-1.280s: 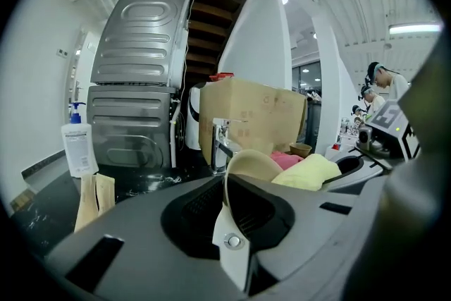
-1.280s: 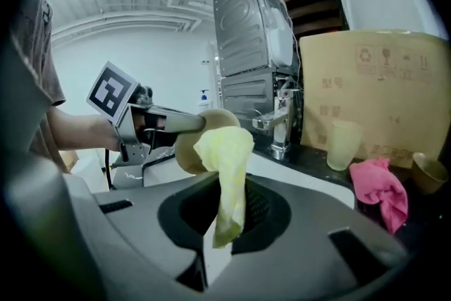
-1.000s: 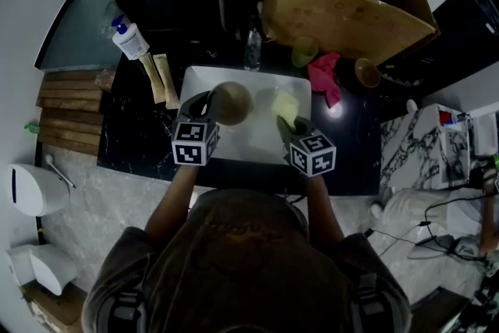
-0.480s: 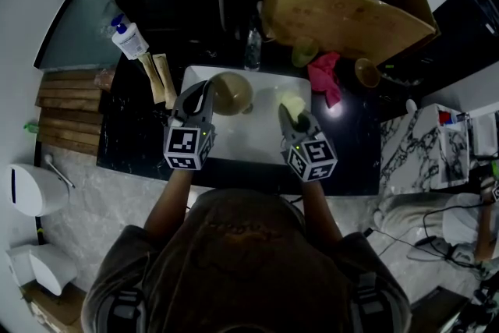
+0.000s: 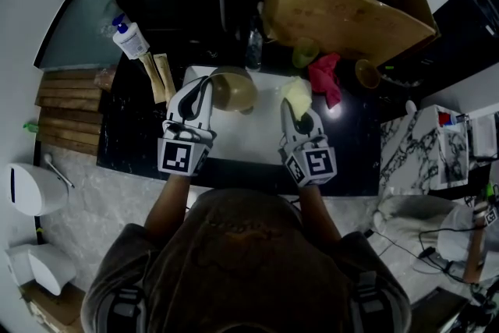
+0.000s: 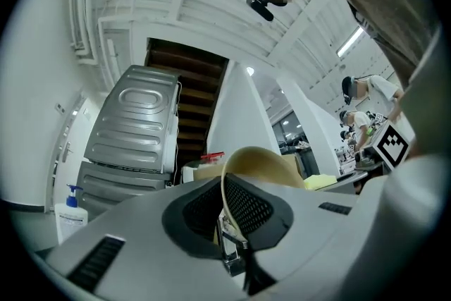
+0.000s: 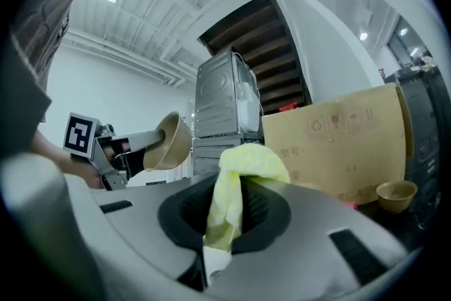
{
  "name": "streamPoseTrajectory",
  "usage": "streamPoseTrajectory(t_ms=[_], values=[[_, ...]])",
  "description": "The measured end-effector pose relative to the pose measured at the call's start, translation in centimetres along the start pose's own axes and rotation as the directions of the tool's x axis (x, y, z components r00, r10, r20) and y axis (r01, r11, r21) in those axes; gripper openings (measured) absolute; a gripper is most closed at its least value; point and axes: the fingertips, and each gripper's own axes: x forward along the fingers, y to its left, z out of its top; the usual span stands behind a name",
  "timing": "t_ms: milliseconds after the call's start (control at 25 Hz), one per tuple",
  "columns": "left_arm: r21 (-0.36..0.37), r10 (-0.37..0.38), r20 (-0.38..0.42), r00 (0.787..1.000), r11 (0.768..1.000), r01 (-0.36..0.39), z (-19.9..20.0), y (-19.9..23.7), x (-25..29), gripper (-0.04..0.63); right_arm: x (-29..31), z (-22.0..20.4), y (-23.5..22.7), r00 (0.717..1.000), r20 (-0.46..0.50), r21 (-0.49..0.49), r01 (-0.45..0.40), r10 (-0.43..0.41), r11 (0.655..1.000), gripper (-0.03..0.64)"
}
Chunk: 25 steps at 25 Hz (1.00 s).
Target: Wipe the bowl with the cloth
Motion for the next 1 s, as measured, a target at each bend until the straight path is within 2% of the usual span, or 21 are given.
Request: streamPoseTrajectory(t_ms=[1000], values=[[-0.032,0.026,-0.069,0.997,0.999,-0.028,-1.6,0.1,-0.7,0.023,-0.1,0.3,0.9,1.0,-0.012,-0.039,-0.005,0.004,0.999,0.018]])
